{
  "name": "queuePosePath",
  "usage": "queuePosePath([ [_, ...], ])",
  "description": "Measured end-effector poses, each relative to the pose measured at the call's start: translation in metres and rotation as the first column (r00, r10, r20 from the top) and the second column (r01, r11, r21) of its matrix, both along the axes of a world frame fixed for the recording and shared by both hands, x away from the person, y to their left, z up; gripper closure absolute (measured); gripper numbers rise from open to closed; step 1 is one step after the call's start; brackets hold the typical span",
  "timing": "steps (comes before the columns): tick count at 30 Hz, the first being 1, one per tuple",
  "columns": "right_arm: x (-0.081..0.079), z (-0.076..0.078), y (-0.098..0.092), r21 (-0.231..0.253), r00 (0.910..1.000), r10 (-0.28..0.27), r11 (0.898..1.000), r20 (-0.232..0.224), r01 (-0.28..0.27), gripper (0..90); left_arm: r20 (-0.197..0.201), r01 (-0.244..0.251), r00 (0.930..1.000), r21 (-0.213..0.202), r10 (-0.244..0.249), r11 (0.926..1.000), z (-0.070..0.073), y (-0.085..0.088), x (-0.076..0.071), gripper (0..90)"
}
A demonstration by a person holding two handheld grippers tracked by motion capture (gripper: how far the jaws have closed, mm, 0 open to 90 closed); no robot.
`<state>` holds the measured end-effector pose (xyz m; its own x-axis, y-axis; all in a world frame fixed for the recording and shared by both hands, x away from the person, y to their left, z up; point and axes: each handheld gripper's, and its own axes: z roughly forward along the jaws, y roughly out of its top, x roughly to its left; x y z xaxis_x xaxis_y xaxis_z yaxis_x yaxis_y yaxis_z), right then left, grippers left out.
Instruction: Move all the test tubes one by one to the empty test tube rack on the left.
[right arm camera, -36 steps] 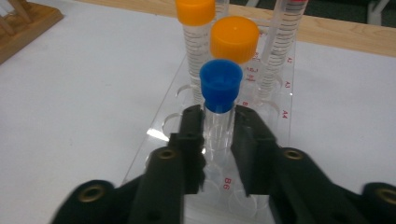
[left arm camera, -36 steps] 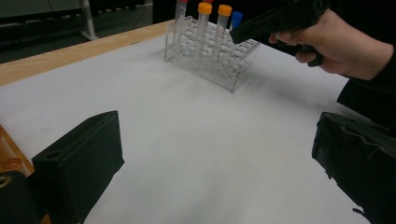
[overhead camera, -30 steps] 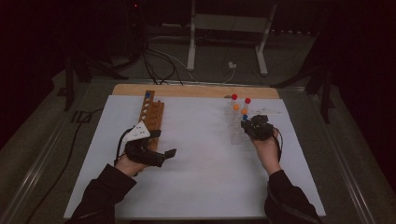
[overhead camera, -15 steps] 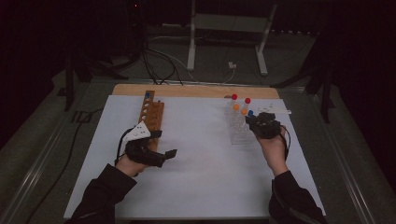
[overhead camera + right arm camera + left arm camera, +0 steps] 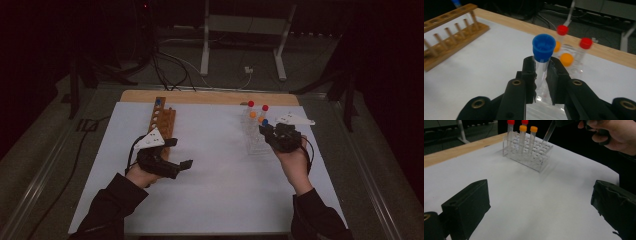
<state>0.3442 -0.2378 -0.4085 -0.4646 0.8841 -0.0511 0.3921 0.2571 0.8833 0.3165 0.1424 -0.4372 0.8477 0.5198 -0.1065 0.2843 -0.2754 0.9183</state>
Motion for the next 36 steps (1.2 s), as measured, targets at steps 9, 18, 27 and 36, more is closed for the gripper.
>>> queuePosePath([
  [9, -0.019, -0.008, 0.024, -0.006, 0.9944, 0.105, 0.994, -0.016, -0.105, 77.3, 0.001, 0.028, 0.9996, -0.002, -0.028, 0.9996, 0.006, -0.010, 0.000, 2.9],
  [18, -0.034, -0.022, 0.049, -0.018, 0.9802, 0.193, 0.981, -0.043, -0.194, 77.3, 0.009, 0.061, 0.9981, -0.001, -0.061, 0.9982, 0.009, -0.025, 0.000, 5.1],
  [27, -0.046, -0.037, 0.073, -0.022, 0.9579, 0.278, 0.960, -0.073, -0.280, 77.3, 0.023, 0.106, 0.9941, 0.002, -0.106, 0.9944, 0.010, -0.043, -0.001, 16.7],
  [36, -0.053, -0.042, 0.085, -0.025, 0.9420, 0.324, 0.945, -0.088, -0.327, 77.3, 0.039, 0.152, 0.9874, 0.028, -0.153, 0.9880, 0.010, -0.065, -0.002, 36.8],
])
